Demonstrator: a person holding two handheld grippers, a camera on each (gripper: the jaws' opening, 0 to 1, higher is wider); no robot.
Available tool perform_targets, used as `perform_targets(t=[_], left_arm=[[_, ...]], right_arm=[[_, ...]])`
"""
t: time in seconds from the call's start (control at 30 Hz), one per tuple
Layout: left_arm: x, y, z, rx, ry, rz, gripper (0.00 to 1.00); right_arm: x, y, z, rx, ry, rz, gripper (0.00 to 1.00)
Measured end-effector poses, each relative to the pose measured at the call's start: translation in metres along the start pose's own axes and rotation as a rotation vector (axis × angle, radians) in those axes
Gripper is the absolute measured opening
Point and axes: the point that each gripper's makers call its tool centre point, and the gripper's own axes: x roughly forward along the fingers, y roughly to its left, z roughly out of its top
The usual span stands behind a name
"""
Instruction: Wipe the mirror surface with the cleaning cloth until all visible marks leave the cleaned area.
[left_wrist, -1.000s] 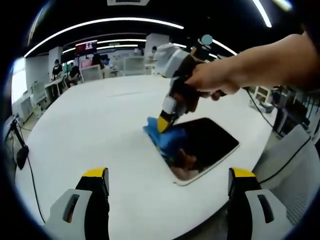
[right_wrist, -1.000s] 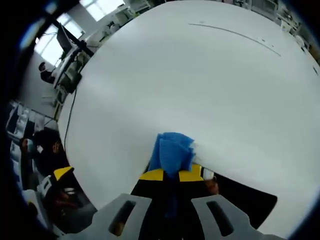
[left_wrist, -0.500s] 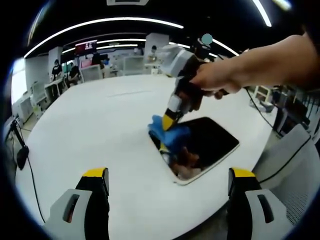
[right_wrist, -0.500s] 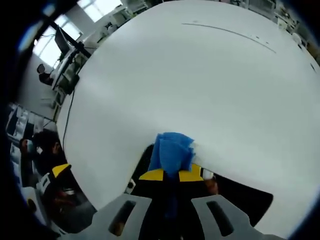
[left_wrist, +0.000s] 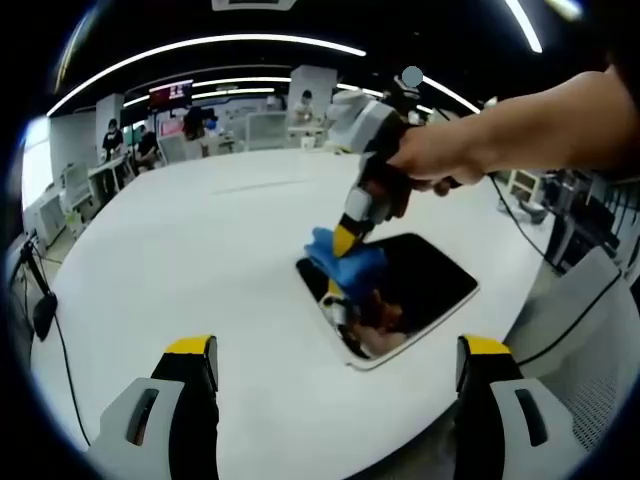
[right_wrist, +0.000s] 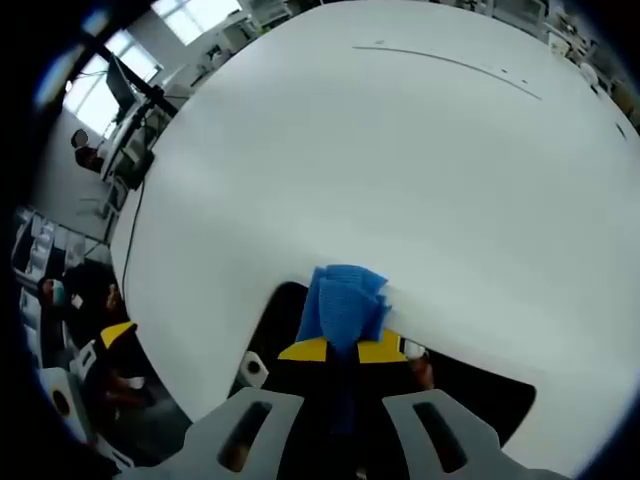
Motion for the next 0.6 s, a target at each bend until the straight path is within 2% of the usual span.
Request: perform_targets(t=[0.3,0.6], left_arm=[[-0.0008,-0.0015,0.0001,0.003,0.003,-0.002,1.0],[0.0003,-0.0032,-0.0009,0.002,0.009,-0.012,1.0]], right_arm=[[0.0011,-0.0088,-0.0002,0.005,0.001,-0.006,0.02],[0.0007,-0.007,-0.0018,-0.005,0.001,-0.029,0.02]])
